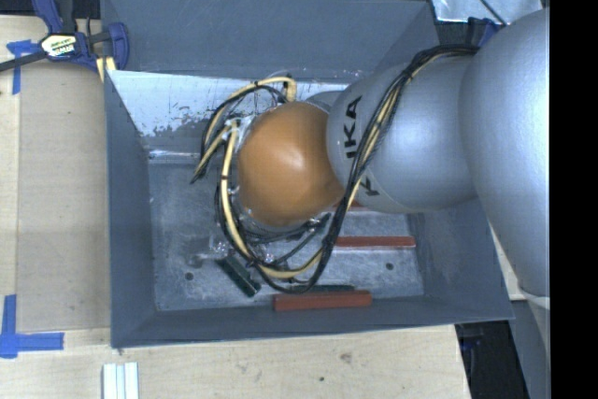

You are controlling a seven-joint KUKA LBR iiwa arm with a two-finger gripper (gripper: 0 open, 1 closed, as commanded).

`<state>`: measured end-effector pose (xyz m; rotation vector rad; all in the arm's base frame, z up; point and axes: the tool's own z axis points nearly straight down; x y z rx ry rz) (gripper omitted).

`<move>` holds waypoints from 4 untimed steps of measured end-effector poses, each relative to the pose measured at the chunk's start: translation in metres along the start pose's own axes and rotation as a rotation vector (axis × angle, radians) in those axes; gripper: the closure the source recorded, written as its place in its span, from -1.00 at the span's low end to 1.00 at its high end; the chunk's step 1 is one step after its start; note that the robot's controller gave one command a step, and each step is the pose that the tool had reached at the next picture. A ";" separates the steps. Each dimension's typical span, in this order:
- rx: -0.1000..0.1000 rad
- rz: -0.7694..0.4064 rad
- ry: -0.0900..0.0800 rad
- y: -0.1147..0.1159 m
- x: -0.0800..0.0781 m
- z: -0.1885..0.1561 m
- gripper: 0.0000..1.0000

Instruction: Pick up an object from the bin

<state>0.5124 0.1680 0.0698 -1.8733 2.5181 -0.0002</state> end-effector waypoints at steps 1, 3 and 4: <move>0.000 0.004 -0.001 -0.001 0.000 0.000 -1.00; 0.002 0.009 -0.002 -0.002 -0.003 -0.022 1.00; 0.007 0.013 -0.005 -0.004 -0.004 -0.117 1.00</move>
Offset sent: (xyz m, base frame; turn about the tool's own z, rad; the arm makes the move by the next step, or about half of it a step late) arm 0.0000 0.0000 0.0000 0.0000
